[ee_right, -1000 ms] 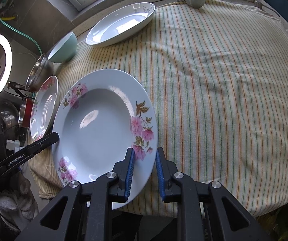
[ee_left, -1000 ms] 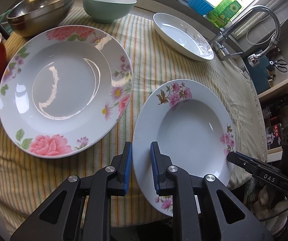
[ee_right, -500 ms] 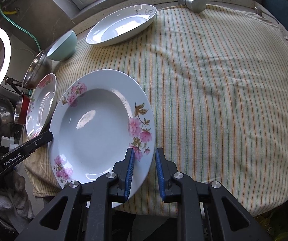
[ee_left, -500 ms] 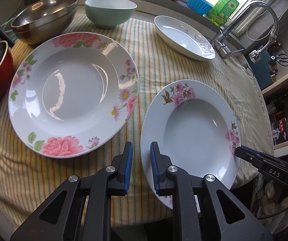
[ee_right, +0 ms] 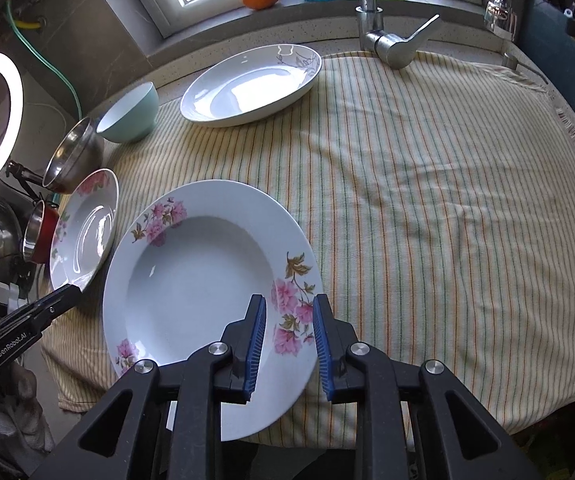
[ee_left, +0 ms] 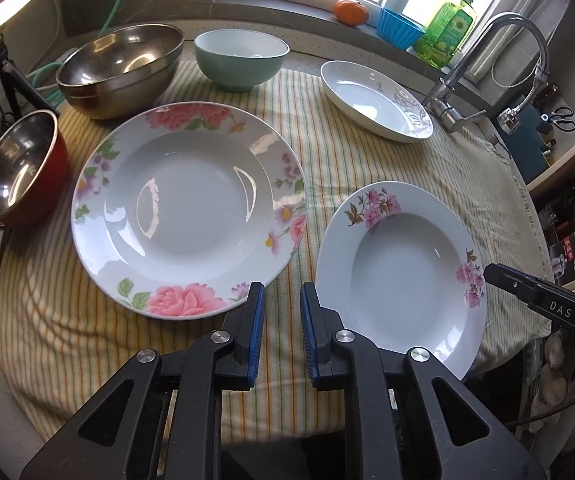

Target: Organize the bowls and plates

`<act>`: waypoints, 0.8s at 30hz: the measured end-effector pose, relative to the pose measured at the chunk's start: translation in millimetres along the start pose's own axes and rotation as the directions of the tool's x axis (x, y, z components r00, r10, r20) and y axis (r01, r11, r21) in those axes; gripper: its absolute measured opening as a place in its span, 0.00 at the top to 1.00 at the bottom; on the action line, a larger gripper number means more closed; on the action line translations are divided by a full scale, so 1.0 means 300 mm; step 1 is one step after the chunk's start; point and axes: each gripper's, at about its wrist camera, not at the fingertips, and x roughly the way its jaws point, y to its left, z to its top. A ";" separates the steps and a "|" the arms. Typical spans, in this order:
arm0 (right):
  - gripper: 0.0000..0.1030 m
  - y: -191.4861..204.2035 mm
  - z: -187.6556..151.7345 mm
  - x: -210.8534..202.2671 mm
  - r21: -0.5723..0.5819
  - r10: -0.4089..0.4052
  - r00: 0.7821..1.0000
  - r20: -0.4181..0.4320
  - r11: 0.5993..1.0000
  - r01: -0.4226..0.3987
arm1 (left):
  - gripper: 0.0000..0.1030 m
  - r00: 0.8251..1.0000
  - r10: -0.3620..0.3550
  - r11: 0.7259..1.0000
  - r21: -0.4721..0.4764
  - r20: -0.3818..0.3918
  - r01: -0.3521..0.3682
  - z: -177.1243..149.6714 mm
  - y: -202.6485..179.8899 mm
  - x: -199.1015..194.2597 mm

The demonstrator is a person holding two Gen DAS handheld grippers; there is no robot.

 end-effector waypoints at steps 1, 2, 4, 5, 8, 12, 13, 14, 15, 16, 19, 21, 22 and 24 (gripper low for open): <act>0.75 0.016 0.007 -0.001 -0.008 0.000 1.000 0.008 1.000 0.000 | 0.84 1.000 0.003 1.000 0.002 0.005 -0.003 0.001 0.006 -0.006; 0.74 0.030 0.013 -0.002 -0.017 0.000 1.000 0.015 1.000 0.000 | 0.84 1.000 0.007 1.000 0.004 0.010 -0.007 0.002 0.012 -0.012; 0.74 0.062 0.022 -0.002 -0.032 0.008 1.000 0.028 0.999 -0.007 | 0.84 1.000 0.004 1.000 -0.005 0.015 -0.004 0.005 0.032 -0.021; 0.73 0.078 0.027 -0.001 -0.040 0.012 0.999 0.031 0.999 -0.010 | 0.84 1.000 0.002 1.000 -0.013 0.015 -0.002 0.005 0.049 -0.027; 0.71 0.128 0.036 0.005 -0.058 0.028 0.999 0.045 0.998 -0.025 | 0.84 1.000 0.008 0.999 -0.033 0.019 -0.008 0.004 0.087 -0.036; 0.71 0.188 0.052 0.017 -0.072 0.057 0.997 0.059 0.996 -0.053 | 0.84 1.000 0.005 0.997 -0.080 0.026 -0.003 0.003 0.153 -0.053; 0.71 0.203 0.056 0.019 -0.078 0.064 0.996 0.066 0.995 -0.059 | 0.84 1.000 0.007 0.996 -0.092 0.029 -0.004 0.003 0.171 -0.058; 0.71 0.217 0.061 0.020 -0.083 0.073 0.995 0.074 0.994 -0.067 | 0.84 0.999 0.009 0.994 -0.106 0.034 -0.006 0.002 0.191 -0.065; 0.71 0.232 0.067 0.021 -0.087 0.084 0.993 0.083 0.993 -0.077 | 0.84 0.999 0.012 0.993 -0.121 0.038 -0.007 0.002 0.213 -0.072; 0.71 0.246 0.071 0.020 -0.092 0.097 0.991 0.090 0.992 -0.089 | 0.84 0.999 0.013 0.991 -0.137 0.040 -0.008 0.001 0.234 -0.076; 0.71 0.295 0.090 0.034 -0.121 0.117 0.989 0.085 0.987 -0.107 | 0.84 0.999 0.017 0.982 -0.188 0.044 -0.009 0.002 0.293 -0.085; 0.71 0.327 0.100 0.046 -0.144 0.118 0.990 0.078 0.984 -0.105 | 0.84 0.999 0.020 0.976 -0.218 0.048 -0.009 -0.002 0.332 -0.092; 0.71 0.342 0.107 0.053 -0.155 0.117 0.990 0.073 0.982 -0.105 | 0.84 0.999 0.022 0.973 -0.230 0.049 -0.010 -0.003 0.349 -0.094; 0.71 0.367 0.120 0.075 -0.168 0.114 0.992 0.057 0.980 -0.103 | 0.84 0.998 0.022 0.965 -0.261 0.052 -0.007 -0.004 0.385 -0.098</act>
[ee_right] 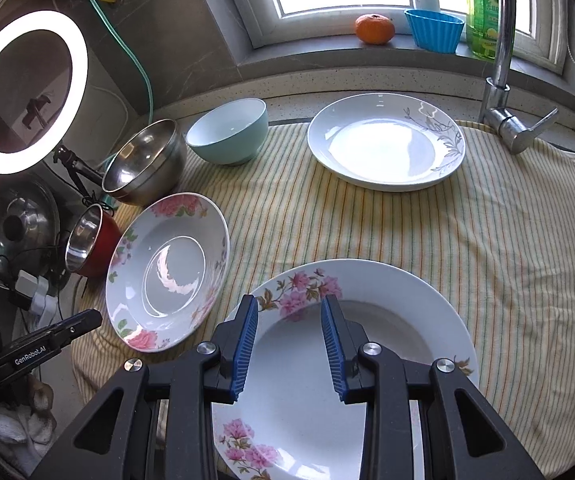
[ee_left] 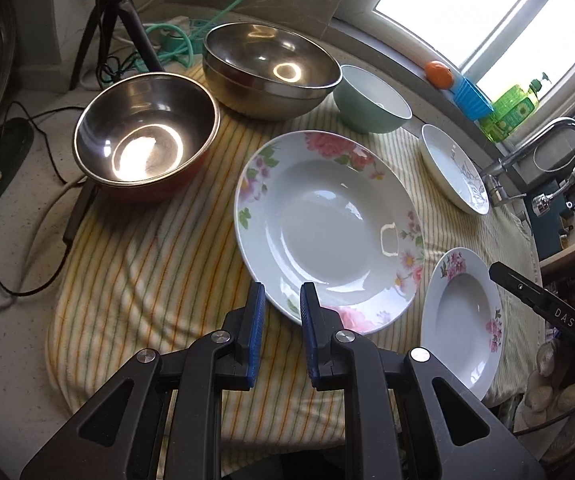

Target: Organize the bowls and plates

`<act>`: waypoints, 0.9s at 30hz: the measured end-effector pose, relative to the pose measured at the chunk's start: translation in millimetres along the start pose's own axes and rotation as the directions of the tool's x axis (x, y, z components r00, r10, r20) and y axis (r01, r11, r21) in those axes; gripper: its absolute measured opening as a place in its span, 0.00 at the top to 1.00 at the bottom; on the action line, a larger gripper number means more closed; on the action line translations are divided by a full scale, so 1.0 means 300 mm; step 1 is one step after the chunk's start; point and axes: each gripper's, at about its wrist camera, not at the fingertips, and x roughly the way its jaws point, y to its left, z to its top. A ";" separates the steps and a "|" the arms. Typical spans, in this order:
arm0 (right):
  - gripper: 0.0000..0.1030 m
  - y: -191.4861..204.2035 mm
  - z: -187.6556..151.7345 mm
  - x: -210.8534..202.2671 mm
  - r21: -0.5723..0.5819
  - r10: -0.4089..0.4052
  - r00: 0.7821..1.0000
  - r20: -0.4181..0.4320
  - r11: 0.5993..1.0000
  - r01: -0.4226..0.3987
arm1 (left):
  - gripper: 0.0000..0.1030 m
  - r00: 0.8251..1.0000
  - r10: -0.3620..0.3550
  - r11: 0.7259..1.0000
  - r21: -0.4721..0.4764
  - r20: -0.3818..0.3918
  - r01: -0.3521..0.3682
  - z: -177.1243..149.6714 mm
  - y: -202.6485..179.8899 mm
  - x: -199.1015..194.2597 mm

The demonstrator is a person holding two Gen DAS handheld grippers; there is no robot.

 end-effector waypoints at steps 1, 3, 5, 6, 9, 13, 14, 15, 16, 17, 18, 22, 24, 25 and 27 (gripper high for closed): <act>0.71 0.008 0.007 0.013 -0.003 0.007 1.000 -0.010 1.000 -0.007 | 0.84 1.000 -0.002 1.000 -0.014 0.000 0.002 0.003 0.016 -0.001; 0.71 0.025 0.023 0.039 -0.005 0.022 0.999 -0.034 1.000 -0.022 | 0.84 1.000 -0.007 0.999 -0.040 -0.002 0.007 0.010 0.045 -0.001; 0.71 0.039 0.038 0.060 -0.005 0.036 0.998 -0.049 0.999 -0.036 | 0.84 1.000 -0.020 0.997 -0.071 -0.005 0.019 0.018 0.072 0.002; 0.71 0.047 0.044 0.070 -0.007 0.046 0.997 -0.055 0.999 -0.046 | 0.84 1.000 -0.028 0.996 -0.082 -0.007 0.027 0.023 0.080 0.004; 0.71 0.065 0.070 0.101 0.000 0.076 0.995 -0.070 0.997 -0.076 | 0.84 0.999 -0.038 0.994 -0.103 -0.009 0.037 0.035 0.100 0.009; 0.71 0.084 0.103 0.149 0.013 0.107 0.990 -0.097 0.994 -0.106 | 0.84 0.998 -0.053 0.992 -0.117 -0.016 0.051 0.051 0.108 0.027; 0.71 0.088 0.109 0.160 0.010 0.105 0.989 -0.101 0.994 -0.104 | 0.84 0.998 -0.057 0.992 -0.117 -0.017 0.054 0.053 0.106 0.033; 0.71 0.094 0.117 0.174 0.009 0.106 0.989 -0.106 0.994 -0.105 | 0.84 0.998 -0.059 0.992 -0.117 -0.020 0.056 0.055 0.105 0.039; 0.71 0.096 0.123 0.187 0.009 0.105 0.988 -0.112 0.994 -0.105 | 0.84 0.998 -0.058 0.991 -0.119 -0.022 0.055 0.056 0.106 0.044; 0.71 0.097 0.129 0.200 0.011 0.107 0.987 -0.118 0.994 -0.107 | 0.84 0.998 -0.059 0.991 -0.123 -0.024 0.055 0.059 0.109 0.050; 0.71 0.097 0.134 0.212 0.016 0.112 0.986 -0.124 0.994 -0.110 | 0.84 0.998 -0.061 0.990 -0.128 -0.028 0.057 0.062 0.111 0.055; 0.72 0.095 0.153 0.251 0.031 0.123 0.982 -0.145 0.992 -0.120 | 0.84 0.998 -0.062 0.989 -0.138 -0.027 0.058 0.070 0.122 0.065; 0.73 0.097 0.159 0.267 0.035 0.130 0.980 -0.153 0.991 -0.126 | 0.84 0.998 -0.062 0.989 -0.140 -0.028 0.057 0.075 0.125 0.071; 0.74 0.100 0.163 0.275 0.035 0.132 0.979 -0.158 0.991 -0.128 | 0.84 0.998 -0.061 0.989 -0.139 -0.029 0.056 0.080 0.121 0.075; 0.76 0.103 0.169 0.287 0.037 0.135 0.977 -0.164 0.991 -0.130 | 0.84 0.998 -0.061 0.989 -0.140 -0.029 0.056 0.087 0.121 0.079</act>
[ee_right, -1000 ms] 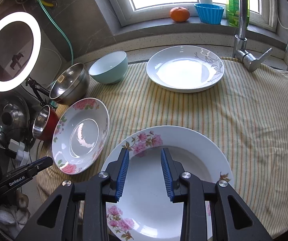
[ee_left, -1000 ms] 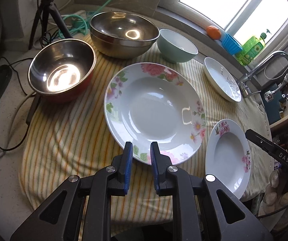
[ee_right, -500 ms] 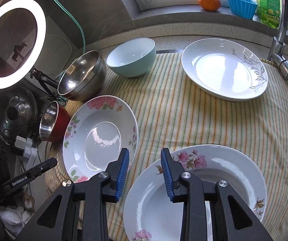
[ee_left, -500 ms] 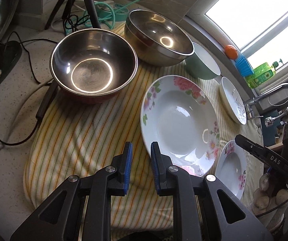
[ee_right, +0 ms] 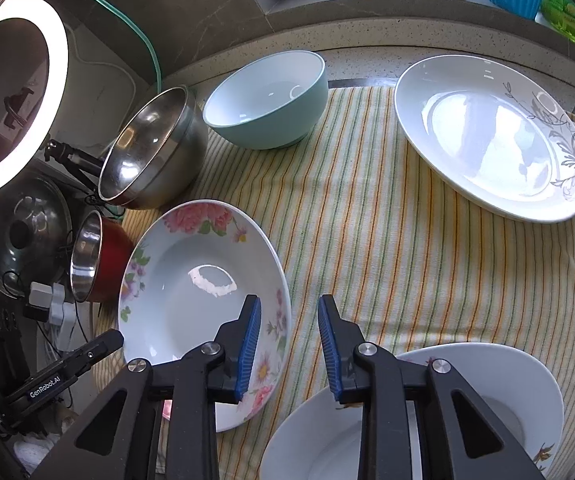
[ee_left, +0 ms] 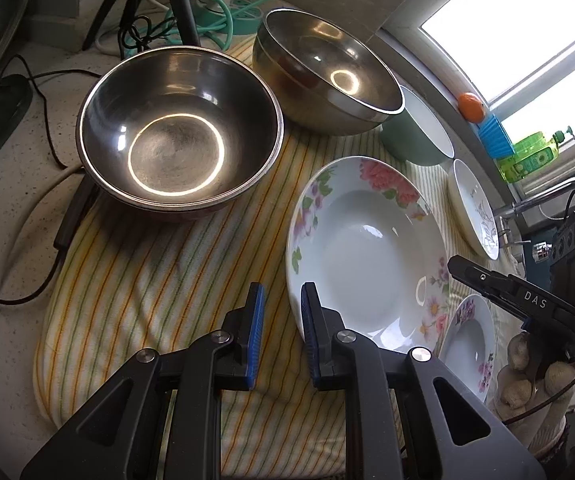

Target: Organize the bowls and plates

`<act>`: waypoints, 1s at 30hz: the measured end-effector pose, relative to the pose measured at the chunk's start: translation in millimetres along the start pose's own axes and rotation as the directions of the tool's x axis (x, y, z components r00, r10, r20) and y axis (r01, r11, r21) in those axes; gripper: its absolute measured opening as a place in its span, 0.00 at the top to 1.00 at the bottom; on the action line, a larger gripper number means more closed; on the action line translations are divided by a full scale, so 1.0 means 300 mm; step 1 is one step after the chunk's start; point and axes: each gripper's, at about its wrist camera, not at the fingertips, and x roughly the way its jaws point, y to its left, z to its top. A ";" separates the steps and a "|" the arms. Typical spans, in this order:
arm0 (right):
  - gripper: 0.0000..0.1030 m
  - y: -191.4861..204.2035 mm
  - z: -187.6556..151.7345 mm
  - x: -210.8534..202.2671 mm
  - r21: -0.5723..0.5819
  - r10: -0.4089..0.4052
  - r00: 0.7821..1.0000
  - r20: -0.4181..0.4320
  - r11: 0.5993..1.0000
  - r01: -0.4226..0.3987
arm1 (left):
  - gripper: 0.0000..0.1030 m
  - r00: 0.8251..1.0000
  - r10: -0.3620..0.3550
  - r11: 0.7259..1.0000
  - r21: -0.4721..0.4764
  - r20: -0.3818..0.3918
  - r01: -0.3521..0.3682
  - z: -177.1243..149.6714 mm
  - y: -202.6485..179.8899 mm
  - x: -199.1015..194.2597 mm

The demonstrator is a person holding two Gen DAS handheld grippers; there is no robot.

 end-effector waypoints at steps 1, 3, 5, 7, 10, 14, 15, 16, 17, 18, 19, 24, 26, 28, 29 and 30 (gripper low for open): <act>0.76 0.000 0.003 0.005 0.000 0.001 1.000 -0.002 1.000 -0.001 | 0.84 1.000 0.000 1.000 0.001 0.000 0.000 0.003 0.000 0.001; 0.77 0.004 0.009 0.017 0.000 0.002 1.000 -0.006 1.000 -0.002 | 0.84 1.000 0.002 1.000 0.003 0.001 -0.002 0.010 -0.002 0.007; 0.78 0.003 0.013 0.022 0.000 0.004 1.000 -0.011 1.000 -0.004 | 0.84 1.000 0.003 1.000 0.004 -0.002 -0.003 0.010 0.000 0.010; 0.79 0.005 0.017 0.031 -0.002 0.005 1.000 -0.017 1.000 -0.005 | 0.84 1.000 0.003 1.000 0.004 -0.004 -0.003 0.011 0.001 0.015; 0.82 0.007 0.022 0.045 -0.002 0.006 1.000 -0.028 1.000 -0.006 | 0.84 1.000 0.001 1.000 0.008 -0.006 -0.001 0.015 -0.001 0.024; 0.87 0.012 0.023 0.057 -0.001 0.013 0.999 -0.038 1.000 -0.013 | 0.84 1.000 0.004 1.000 0.017 -0.007 -0.003 0.017 -0.007 0.030; 0.88 0.012 0.023 0.059 0.000 0.014 0.999 -0.039 1.000 -0.014 | 0.84 1.000 0.004 1.000 0.019 -0.008 -0.004 0.016 -0.008 0.030; 0.88 0.012 0.023 0.059 0.000 0.013 0.999 -0.039 1.000 -0.013 | 0.84 1.000 0.004 1.000 0.020 -0.009 -0.004 0.017 -0.008 0.030; 0.88 0.012 0.023 0.060 -0.001 0.013 0.999 -0.039 1.000 -0.013 | 0.84 1.000 0.004 1.000 0.019 -0.009 -0.003 0.019 -0.012 0.034; 0.89 0.011 0.023 0.060 -0.001 0.012 0.999 -0.040 1.000 -0.012 | 0.84 1.000 0.003 1.000 0.019 -0.011 -0.003 0.020 -0.012 0.035; 0.89 0.012 0.024 0.060 0.000 0.011 0.999 -0.040 1.000 -0.011 | 0.84 1.000 0.003 1.000 0.021 -0.012 -0.002 0.021 -0.014 0.038; 0.89 0.012 0.025 0.064 -0.003 0.012 0.999 -0.041 1.000 -0.012 | 0.88 1.000 -0.002 0.999 0.033 -0.016 0.002 0.024 -0.025 0.045; 0.89 0.011 0.025 0.063 -0.006 0.010 0.999 -0.040 1.000 -0.011 | 0.88 1.000 0.000 0.999 0.043 -0.016 0.000 0.023 -0.033 0.049; 0.89 0.008 0.025 0.064 -0.003 0.014 0.999 -0.041 1.000 -0.015 | 0.89 1.000 -0.002 0.999 0.049 -0.020 0.003 0.024 -0.038 0.055; 0.89 0.006 0.026 0.065 0.000 0.018 0.999 -0.041 1.000 -0.018 | 0.90 1.000 -0.003 0.999 0.049 -0.020 0.004 0.024 -0.039 0.057; 0.89 0.006 0.026 0.065 0.000 0.019 0.999 -0.041 1.000 -0.019 | 0.89 1.000 -0.002 0.999 0.050 -0.018 0.003 0.025 -0.040 0.057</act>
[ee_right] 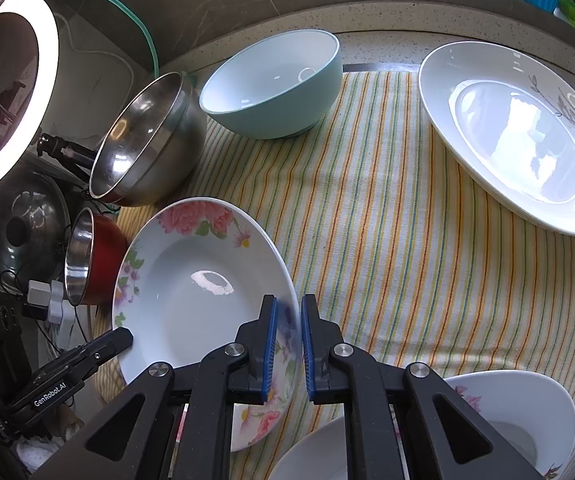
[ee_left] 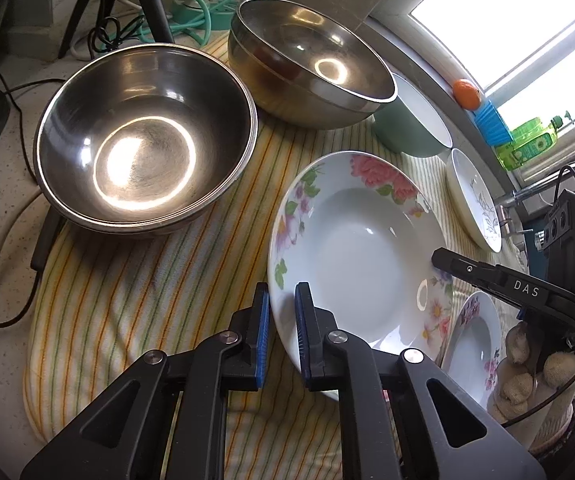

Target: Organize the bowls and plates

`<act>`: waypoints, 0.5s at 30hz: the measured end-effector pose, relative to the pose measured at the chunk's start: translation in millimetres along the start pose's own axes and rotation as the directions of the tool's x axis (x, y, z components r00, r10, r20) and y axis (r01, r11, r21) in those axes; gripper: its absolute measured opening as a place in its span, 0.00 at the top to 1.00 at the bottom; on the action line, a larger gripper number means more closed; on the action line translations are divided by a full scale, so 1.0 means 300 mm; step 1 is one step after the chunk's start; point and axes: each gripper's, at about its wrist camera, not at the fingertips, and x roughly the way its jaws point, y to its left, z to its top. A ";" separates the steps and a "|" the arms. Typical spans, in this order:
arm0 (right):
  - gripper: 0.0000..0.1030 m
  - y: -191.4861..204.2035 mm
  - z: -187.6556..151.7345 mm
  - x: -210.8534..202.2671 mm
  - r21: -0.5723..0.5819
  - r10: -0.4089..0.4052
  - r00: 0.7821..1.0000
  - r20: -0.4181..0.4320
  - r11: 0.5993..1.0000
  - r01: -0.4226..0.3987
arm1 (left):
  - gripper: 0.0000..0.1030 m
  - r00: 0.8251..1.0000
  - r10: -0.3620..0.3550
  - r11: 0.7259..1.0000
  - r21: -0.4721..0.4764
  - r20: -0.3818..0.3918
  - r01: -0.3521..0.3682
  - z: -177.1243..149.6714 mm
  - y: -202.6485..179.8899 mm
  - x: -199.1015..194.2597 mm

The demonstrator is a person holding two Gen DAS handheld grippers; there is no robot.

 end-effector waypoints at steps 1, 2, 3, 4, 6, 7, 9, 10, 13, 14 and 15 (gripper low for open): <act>0.89 -0.001 0.000 0.000 -0.002 0.000 1.000 0.001 1.000 0.000 | 0.89 1.000 0.000 1.000 0.002 0.000 0.000 0.001 0.000 0.000; 0.89 -0.001 -0.001 0.000 -0.002 -0.001 1.000 0.002 1.000 0.001 | 0.89 1.000 0.000 1.000 0.003 0.001 0.000 0.001 -0.001 -0.001; 0.89 0.000 -0.002 0.000 -0.003 -0.002 1.000 0.002 1.000 0.002 | 0.89 1.000 0.001 1.000 0.003 0.000 -0.001 0.001 -0.001 0.000; 0.89 0.002 -0.003 -0.001 -0.005 -0.005 1.000 0.003 1.000 0.005 | 0.89 1.000 0.002 1.000 0.002 0.000 -0.002 0.002 -0.002 0.001; 0.89 0.007 -0.004 -0.003 -0.010 -0.012 1.000 0.005 1.000 0.013 | 0.89 1.000 0.010 1.000 0.009 0.003 -0.010 0.001 -0.007 0.001; 0.89 0.010 -0.006 -0.004 -0.013 -0.016 1.000 0.006 1.000 0.016 | 0.89 1.000 0.014 1.000 0.015 0.006 -0.014 0.001 -0.011 0.001; 0.89 0.017 -0.010 -0.006 -0.017 -0.019 1.000 0.006 1.000 0.019 | 0.89 1.000 0.017 1.000 0.018 0.011 -0.017 0.002 -0.012 -0.001; 0.89 0.019 -0.012 -0.006 -0.018 -0.019 1.000 0.006 1.000 0.019 | 0.89 1.000 0.018 1.000 0.020 0.013 -0.019 0.003 -0.012 -0.002; 0.89 0.019 -0.019 -0.009 -0.016 -0.012 1.000 0.002 1.000 0.012 | 0.89 0.999 0.028 0.999 0.032 0.025 -0.029 0.005 -0.017 -0.006; 0.89 0.021 -0.022 -0.011 -0.016 -0.011 1.000 0.003 1.000 0.011 | 0.89 0.999 0.029 0.999 0.034 0.028 -0.030 0.006 -0.017 -0.008; 0.89 0.021 -0.024 -0.013 -0.015 -0.009 1.000 0.004 1.000 0.009 | 0.89 0.999 0.029 0.999 0.035 0.030 -0.030 0.007 -0.017 -0.011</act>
